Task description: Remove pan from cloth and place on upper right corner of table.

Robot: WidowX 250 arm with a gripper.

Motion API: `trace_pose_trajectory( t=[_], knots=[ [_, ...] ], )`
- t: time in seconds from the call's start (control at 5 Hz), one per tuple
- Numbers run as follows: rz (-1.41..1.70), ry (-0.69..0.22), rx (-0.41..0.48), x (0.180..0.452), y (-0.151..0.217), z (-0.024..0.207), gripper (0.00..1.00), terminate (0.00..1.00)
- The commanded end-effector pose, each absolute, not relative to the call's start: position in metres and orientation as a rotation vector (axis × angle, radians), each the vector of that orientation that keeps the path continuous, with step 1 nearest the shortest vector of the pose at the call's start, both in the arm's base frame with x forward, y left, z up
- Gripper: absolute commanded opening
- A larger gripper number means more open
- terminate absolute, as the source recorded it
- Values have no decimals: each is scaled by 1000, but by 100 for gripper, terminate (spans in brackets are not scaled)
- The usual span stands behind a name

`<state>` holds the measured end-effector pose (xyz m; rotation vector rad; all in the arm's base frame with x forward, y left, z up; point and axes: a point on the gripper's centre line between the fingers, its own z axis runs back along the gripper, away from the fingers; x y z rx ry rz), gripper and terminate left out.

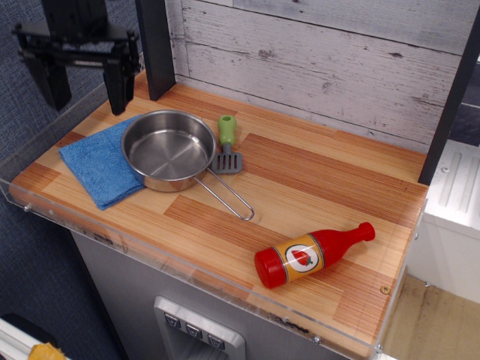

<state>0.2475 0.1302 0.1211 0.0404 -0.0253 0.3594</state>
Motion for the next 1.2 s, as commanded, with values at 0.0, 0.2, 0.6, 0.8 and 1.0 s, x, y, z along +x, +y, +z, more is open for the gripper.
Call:
trace_pose_trajectory(
  t=[0.0,0.2,0.6,0.8,1.0],
  knots=[
    [373,-84,154,259,123,100,100,0],
    [402,-87,174,262,128,86,100,0],
    [465,-67,221,269,144,59,100,0],
    [489,-57,221,276,151,44,100,0],
    [500,-37,225,286,155,34,100,0]
  ],
)
